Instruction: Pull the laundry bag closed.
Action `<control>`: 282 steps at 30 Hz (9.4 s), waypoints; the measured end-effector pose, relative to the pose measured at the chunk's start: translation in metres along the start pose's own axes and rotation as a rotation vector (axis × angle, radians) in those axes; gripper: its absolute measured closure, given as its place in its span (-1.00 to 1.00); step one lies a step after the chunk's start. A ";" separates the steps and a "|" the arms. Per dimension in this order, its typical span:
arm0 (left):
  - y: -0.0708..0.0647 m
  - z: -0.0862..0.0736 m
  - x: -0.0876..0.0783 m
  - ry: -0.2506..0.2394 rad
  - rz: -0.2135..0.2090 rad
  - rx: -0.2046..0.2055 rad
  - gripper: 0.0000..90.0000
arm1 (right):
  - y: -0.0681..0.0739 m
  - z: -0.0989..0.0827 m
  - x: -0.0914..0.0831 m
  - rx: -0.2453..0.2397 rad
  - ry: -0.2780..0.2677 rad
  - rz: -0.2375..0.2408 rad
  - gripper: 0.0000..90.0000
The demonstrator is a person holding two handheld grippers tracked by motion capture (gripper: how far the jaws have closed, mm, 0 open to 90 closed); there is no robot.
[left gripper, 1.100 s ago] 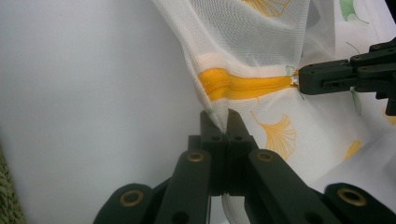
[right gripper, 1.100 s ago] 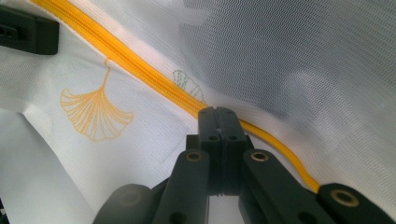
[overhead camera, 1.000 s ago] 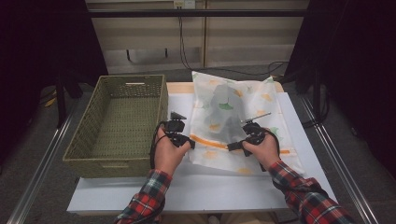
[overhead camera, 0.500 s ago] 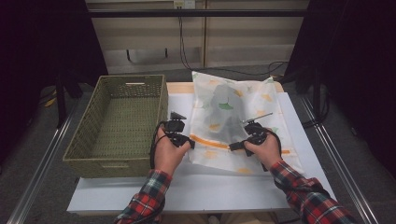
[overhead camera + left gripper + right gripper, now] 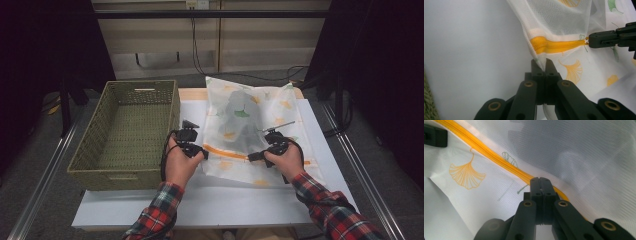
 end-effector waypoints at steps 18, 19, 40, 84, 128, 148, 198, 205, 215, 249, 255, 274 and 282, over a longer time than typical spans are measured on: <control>0.001 0.000 0.000 0.003 0.011 0.008 0.99 | -0.006 -0.003 -0.005 0.008 0.000 -0.002 1.00; 0.000 0.000 0.000 -0.003 0.013 0.004 0.99 | -0.006 -0.003 -0.005 0.008 0.005 -0.006 1.00; -0.001 -0.001 0.002 -0.002 0.008 -0.002 0.99 | -0.014 -0.006 -0.009 0.023 -0.011 0.000 1.00; 0.001 0.000 0.000 -0.004 0.007 -0.020 0.99 | -0.028 -0.013 -0.019 0.031 -0.021 -0.034 1.00; 0.000 0.002 -0.002 -0.002 0.016 -0.028 0.99 | -0.041 -0.019 -0.029 0.033 -0.055 -0.052 1.00; 0.004 0.003 -0.003 0.007 0.030 -0.025 0.99 | -0.048 -0.019 -0.032 0.042 -0.050 -0.054 1.00; 0.005 0.008 -0.007 0.000 0.039 -0.021 0.99 | -0.062 -0.030 -0.041 0.065 -0.058 -0.071 1.00; 0.005 0.008 -0.007 -0.001 0.032 -0.027 0.99 | -0.065 -0.032 -0.044 0.073 -0.062 -0.077 1.00; 0.004 0.007 -0.008 -0.003 0.028 -0.033 0.99 | -0.066 -0.033 -0.046 0.067 -0.057 -0.097 1.00; 0.007 0.008 -0.010 0.005 0.031 -0.023 0.99 | -0.075 -0.039 -0.055 0.077 -0.067 -0.107 1.00; 0.005 0.009 -0.009 -0.004 0.033 -0.037 0.99 | -0.080 -0.042 -0.059 0.093 -0.072 -0.102 1.00; 0.008 0.010 -0.009 0.000 0.034 -0.040 0.99 | -0.088 -0.048 -0.069 0.116 -0.081 -0.106 1.00; 0.007 0.009 -0.010 0.000 0.029 -0.042 0.99 | -0.090 -0.048 -0.069 0.121 -0.080 -0.112 1.00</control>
Point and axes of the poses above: each handheld gripper's, and its own axes: x roughly forward along the jaws, z roughly out of its top, y roughly to its left, the point moved 7 cm from there along x, roughly forward along the jaws, and after that the axes turned 8 degrees about -z, right-handed, at the moved point
